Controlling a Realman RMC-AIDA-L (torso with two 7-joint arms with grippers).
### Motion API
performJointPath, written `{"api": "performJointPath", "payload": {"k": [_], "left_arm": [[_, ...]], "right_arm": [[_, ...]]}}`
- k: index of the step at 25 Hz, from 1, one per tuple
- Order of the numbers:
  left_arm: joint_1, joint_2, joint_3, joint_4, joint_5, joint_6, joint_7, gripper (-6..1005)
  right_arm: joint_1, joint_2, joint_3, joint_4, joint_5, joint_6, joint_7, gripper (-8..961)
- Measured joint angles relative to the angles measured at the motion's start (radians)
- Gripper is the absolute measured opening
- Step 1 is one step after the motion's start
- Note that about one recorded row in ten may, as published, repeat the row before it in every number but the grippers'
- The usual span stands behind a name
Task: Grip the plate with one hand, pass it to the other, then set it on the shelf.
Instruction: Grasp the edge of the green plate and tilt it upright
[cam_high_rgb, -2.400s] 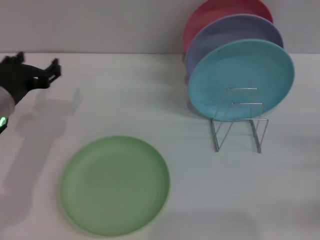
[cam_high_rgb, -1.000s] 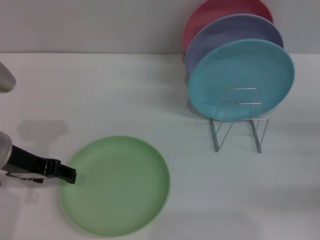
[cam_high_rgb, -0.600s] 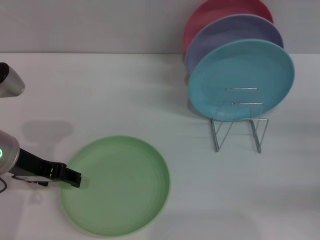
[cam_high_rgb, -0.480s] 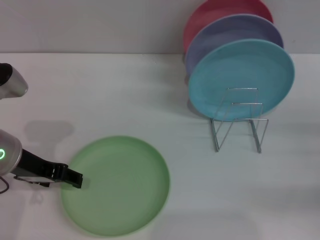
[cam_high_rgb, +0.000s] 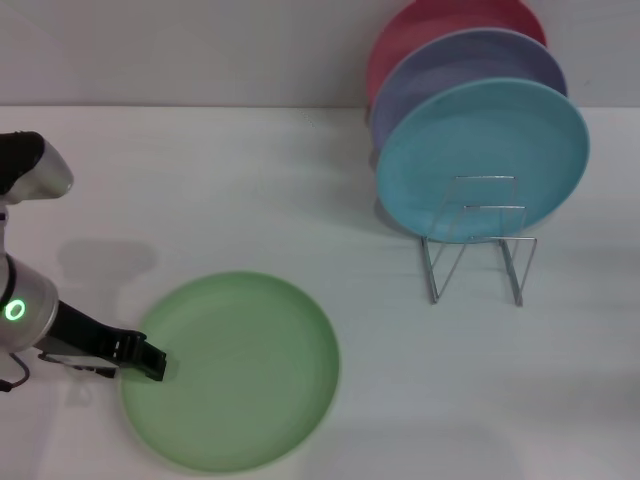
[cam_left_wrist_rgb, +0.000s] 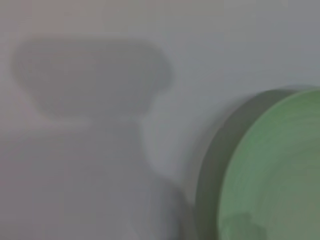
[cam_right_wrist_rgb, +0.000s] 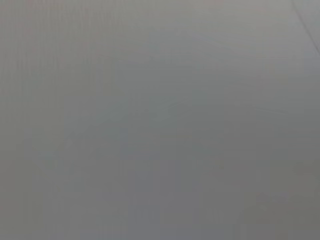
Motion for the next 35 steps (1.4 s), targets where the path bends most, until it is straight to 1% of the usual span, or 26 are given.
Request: {"api": "performJointPath", "payload": {"k": [1,9,15,21,26,35], "left_arm": [[-0.002,0.000,0.004,-0.001,0.000,0.001,0.000,623],[-0.008,0.001,0.016,-0.002,0.014,0.006,0.001,602],[-0.010,0.001,0.016,-0.003,0.036,0.004,0.001,438],[-0.011,0.000,0.017,-0.003,0.038,0.003,0.002,298],[-0.011,0.001,0.023,-0.003,0.038,0.006,0.002,299],[-0.012,0.003,0.028,-0.003,0.038,0.006,0.002,194]], "right_arm": [[0.000,0.000,0.000,0.000,0.000,0.000,0.000,564],[-0.004,0.002,0.000,0.000,0.000,-0.001,0.003,565],[-0.007,0.003,0.000,0.001,0.000,-0.005,0.006,564],[-0.008,0.003,0.000,0.000,0.000,-0.006,0.007,565],[-0.008,0.003,0.000,0.000,0.000,-0.007,0.007,565],[-0.009,0.003,0.000,0.000,0.000,-0.009,0.008,564]]}}
